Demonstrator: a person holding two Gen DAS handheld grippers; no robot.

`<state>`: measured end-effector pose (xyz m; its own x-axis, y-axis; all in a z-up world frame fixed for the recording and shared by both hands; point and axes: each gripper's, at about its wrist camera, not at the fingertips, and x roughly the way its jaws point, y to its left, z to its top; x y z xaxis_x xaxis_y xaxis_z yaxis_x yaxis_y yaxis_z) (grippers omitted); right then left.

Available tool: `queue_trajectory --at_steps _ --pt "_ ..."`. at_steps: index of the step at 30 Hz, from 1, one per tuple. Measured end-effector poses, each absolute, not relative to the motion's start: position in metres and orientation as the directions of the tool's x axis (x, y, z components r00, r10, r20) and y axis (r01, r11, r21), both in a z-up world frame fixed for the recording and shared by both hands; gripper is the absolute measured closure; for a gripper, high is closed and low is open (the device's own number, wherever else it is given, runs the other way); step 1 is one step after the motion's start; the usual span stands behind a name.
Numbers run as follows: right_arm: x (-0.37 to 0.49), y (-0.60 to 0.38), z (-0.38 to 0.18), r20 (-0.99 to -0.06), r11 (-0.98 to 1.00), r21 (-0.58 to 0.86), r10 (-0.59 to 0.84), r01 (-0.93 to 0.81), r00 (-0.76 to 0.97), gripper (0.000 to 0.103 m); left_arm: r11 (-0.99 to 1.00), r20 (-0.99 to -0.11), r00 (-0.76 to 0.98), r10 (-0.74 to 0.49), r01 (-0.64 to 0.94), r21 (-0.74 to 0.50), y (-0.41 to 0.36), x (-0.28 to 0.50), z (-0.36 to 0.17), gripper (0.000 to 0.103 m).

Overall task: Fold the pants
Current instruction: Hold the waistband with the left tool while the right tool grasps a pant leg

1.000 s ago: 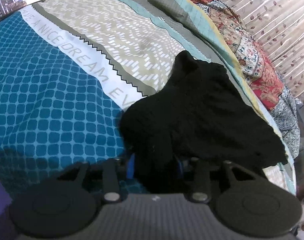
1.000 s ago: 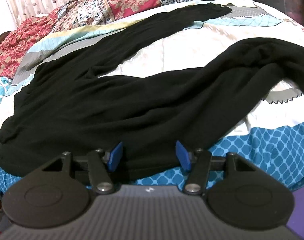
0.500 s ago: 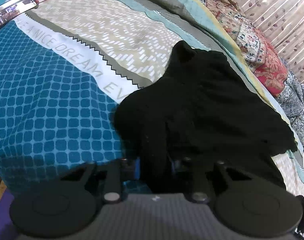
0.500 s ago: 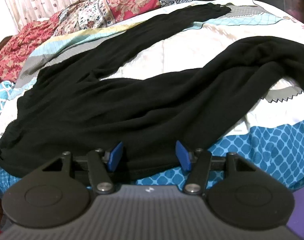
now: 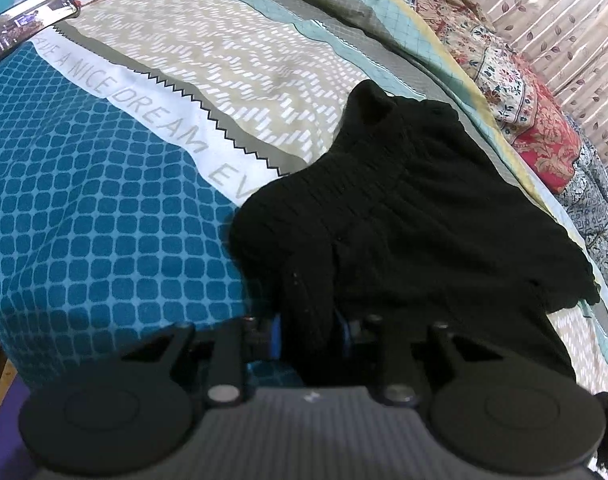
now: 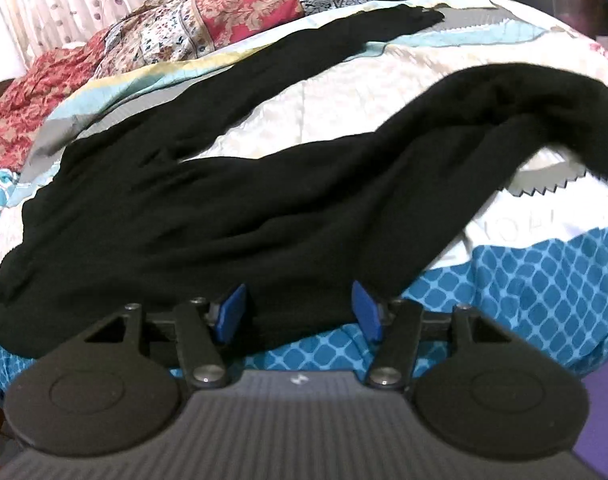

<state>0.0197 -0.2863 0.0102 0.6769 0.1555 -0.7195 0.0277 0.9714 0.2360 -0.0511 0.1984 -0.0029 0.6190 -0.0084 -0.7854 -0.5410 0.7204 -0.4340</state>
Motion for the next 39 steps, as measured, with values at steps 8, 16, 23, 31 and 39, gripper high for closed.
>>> queue_trajectory --at_steps 8,16,23,31,39 --pt "0.014 -0.3 0.022 -0.674 0.952 0.303 0.185 0.04 0.715 0.042 0.715 -0.788 0.615 -0.011 -0.547 -0.436 0.199 -0.051 -0.003 0.077" --pt "-0.007 -0.336 0.037 -0.609 0.944 0.31 0.108 0.11 0.785 0.042 0.715 -0.799 0.602 -0.012 -0.554 -0.427 0.2 -0.047 -0.002 0.077" --pt "-0.032 -0.394 0.04 -0.562 0.888 0.343 -0.069 0.308 0.824 0.042 0.717 -0.818 0.575 -0.009 -0.567 -0.406 0.2 -0.042 0.0 0.077" --pt "-0.015 -0.446 0.032 -0.535 0.777 0.431 -0.189 0.458 0.824 0.041 0.719 -0.838 0.545 0.016 -0.589 -0.369 0.196 -0.035 0.002 0.076" --pt "0.025 -0.48 0.061 -0.518 0.814 0.243 -0.35 0.527 0.78 0.095 0.715 -0.854 0.519 0.033 -0.61 -0.342 0.194 -0.031 0.003 0.076"
